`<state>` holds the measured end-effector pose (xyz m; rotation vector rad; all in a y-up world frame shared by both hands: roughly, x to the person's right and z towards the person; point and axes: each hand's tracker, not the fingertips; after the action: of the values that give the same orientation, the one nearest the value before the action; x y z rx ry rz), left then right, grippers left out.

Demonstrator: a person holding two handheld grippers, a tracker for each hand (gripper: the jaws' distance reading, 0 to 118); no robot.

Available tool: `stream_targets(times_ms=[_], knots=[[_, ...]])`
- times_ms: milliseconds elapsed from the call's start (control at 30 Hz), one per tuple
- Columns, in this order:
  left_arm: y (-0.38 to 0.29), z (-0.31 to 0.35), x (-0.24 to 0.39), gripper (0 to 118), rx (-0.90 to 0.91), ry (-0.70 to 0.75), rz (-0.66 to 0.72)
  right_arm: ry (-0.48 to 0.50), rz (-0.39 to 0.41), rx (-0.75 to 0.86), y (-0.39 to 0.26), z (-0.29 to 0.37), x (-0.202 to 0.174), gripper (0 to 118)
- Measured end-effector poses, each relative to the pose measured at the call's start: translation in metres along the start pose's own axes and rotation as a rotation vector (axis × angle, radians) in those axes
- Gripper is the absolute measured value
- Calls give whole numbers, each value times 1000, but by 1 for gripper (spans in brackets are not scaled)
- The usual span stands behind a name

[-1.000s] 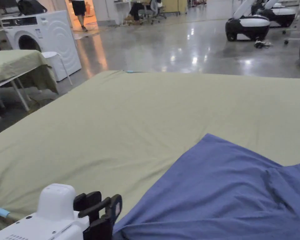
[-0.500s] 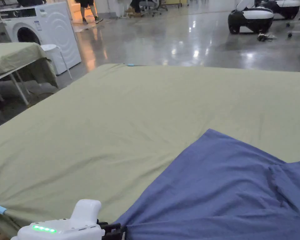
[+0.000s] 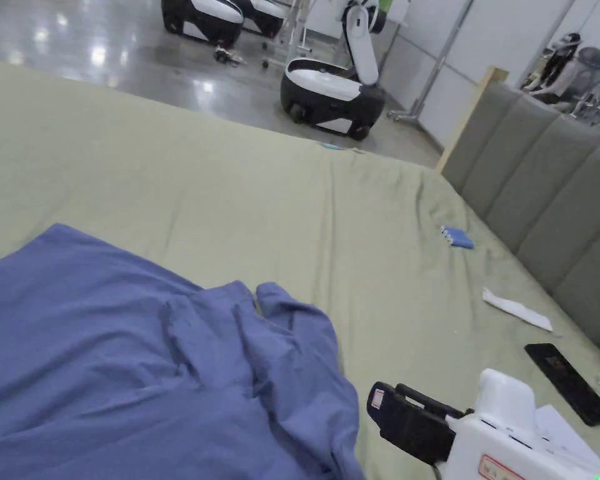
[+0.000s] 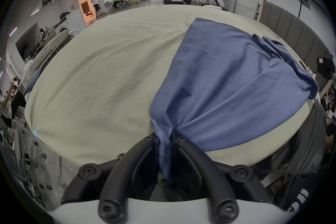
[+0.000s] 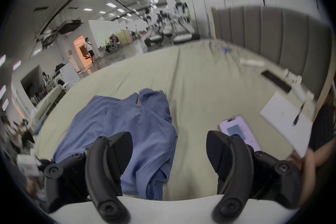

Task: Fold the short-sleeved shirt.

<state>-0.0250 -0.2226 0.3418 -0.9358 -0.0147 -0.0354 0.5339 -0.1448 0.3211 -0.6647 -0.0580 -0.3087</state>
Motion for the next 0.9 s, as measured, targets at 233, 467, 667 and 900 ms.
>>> stream_targets(times_ms=[233,467,667,900], knots=[[2,3,-1,13,-4,-19,26,68,-218,-165,9,-107,48,71],[5,3,-6,13,-6,-24,33,24,-225,-184,-6,-123,52,20],[2,10,-5,11,22,1,9,20,-192,-62,-9,-89,41,7],[34,73,-12,7,365,-87,102,101,-98,156,23,-25,13,7]])
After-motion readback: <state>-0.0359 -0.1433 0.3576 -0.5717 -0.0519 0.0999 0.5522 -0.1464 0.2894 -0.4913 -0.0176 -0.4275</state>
